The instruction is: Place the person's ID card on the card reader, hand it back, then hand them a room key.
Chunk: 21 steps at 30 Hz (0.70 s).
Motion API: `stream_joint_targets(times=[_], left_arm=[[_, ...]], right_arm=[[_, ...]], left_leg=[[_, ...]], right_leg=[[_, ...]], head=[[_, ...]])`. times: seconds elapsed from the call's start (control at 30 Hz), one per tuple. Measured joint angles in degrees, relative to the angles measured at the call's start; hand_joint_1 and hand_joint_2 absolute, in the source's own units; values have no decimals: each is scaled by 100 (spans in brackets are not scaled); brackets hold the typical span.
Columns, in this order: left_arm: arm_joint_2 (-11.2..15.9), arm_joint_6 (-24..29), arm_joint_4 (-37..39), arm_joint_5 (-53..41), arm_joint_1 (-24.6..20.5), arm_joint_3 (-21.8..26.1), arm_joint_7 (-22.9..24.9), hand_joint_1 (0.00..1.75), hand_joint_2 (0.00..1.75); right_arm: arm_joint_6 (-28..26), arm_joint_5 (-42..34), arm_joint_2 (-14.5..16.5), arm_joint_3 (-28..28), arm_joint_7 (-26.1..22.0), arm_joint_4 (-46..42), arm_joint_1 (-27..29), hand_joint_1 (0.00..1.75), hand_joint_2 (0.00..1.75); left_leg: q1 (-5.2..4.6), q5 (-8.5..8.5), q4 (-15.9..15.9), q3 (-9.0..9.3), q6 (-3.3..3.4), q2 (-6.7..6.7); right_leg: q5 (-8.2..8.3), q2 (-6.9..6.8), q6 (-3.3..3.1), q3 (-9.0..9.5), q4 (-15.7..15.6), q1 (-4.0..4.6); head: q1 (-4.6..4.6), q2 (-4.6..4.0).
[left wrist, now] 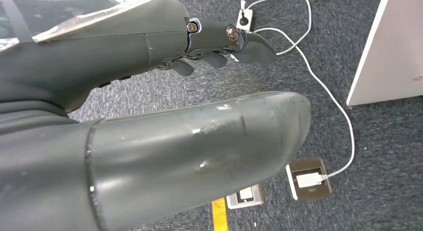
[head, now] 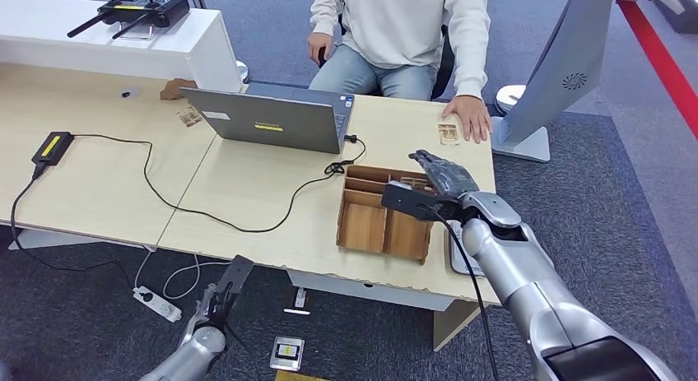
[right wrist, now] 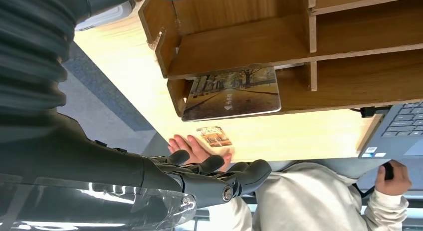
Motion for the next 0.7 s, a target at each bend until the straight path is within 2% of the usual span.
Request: stream_joint_targets(times=[0.7], left_arm=[[-19,1,20,-73,-11,8,2,0,0]], right_arm=[[92,72,161,0,-37,0,-67,0,175]], left_leg=[[0,0,0,0,0,-1]], right_leg=[[0,0,0,0,0,0]], head=[[0,0]])
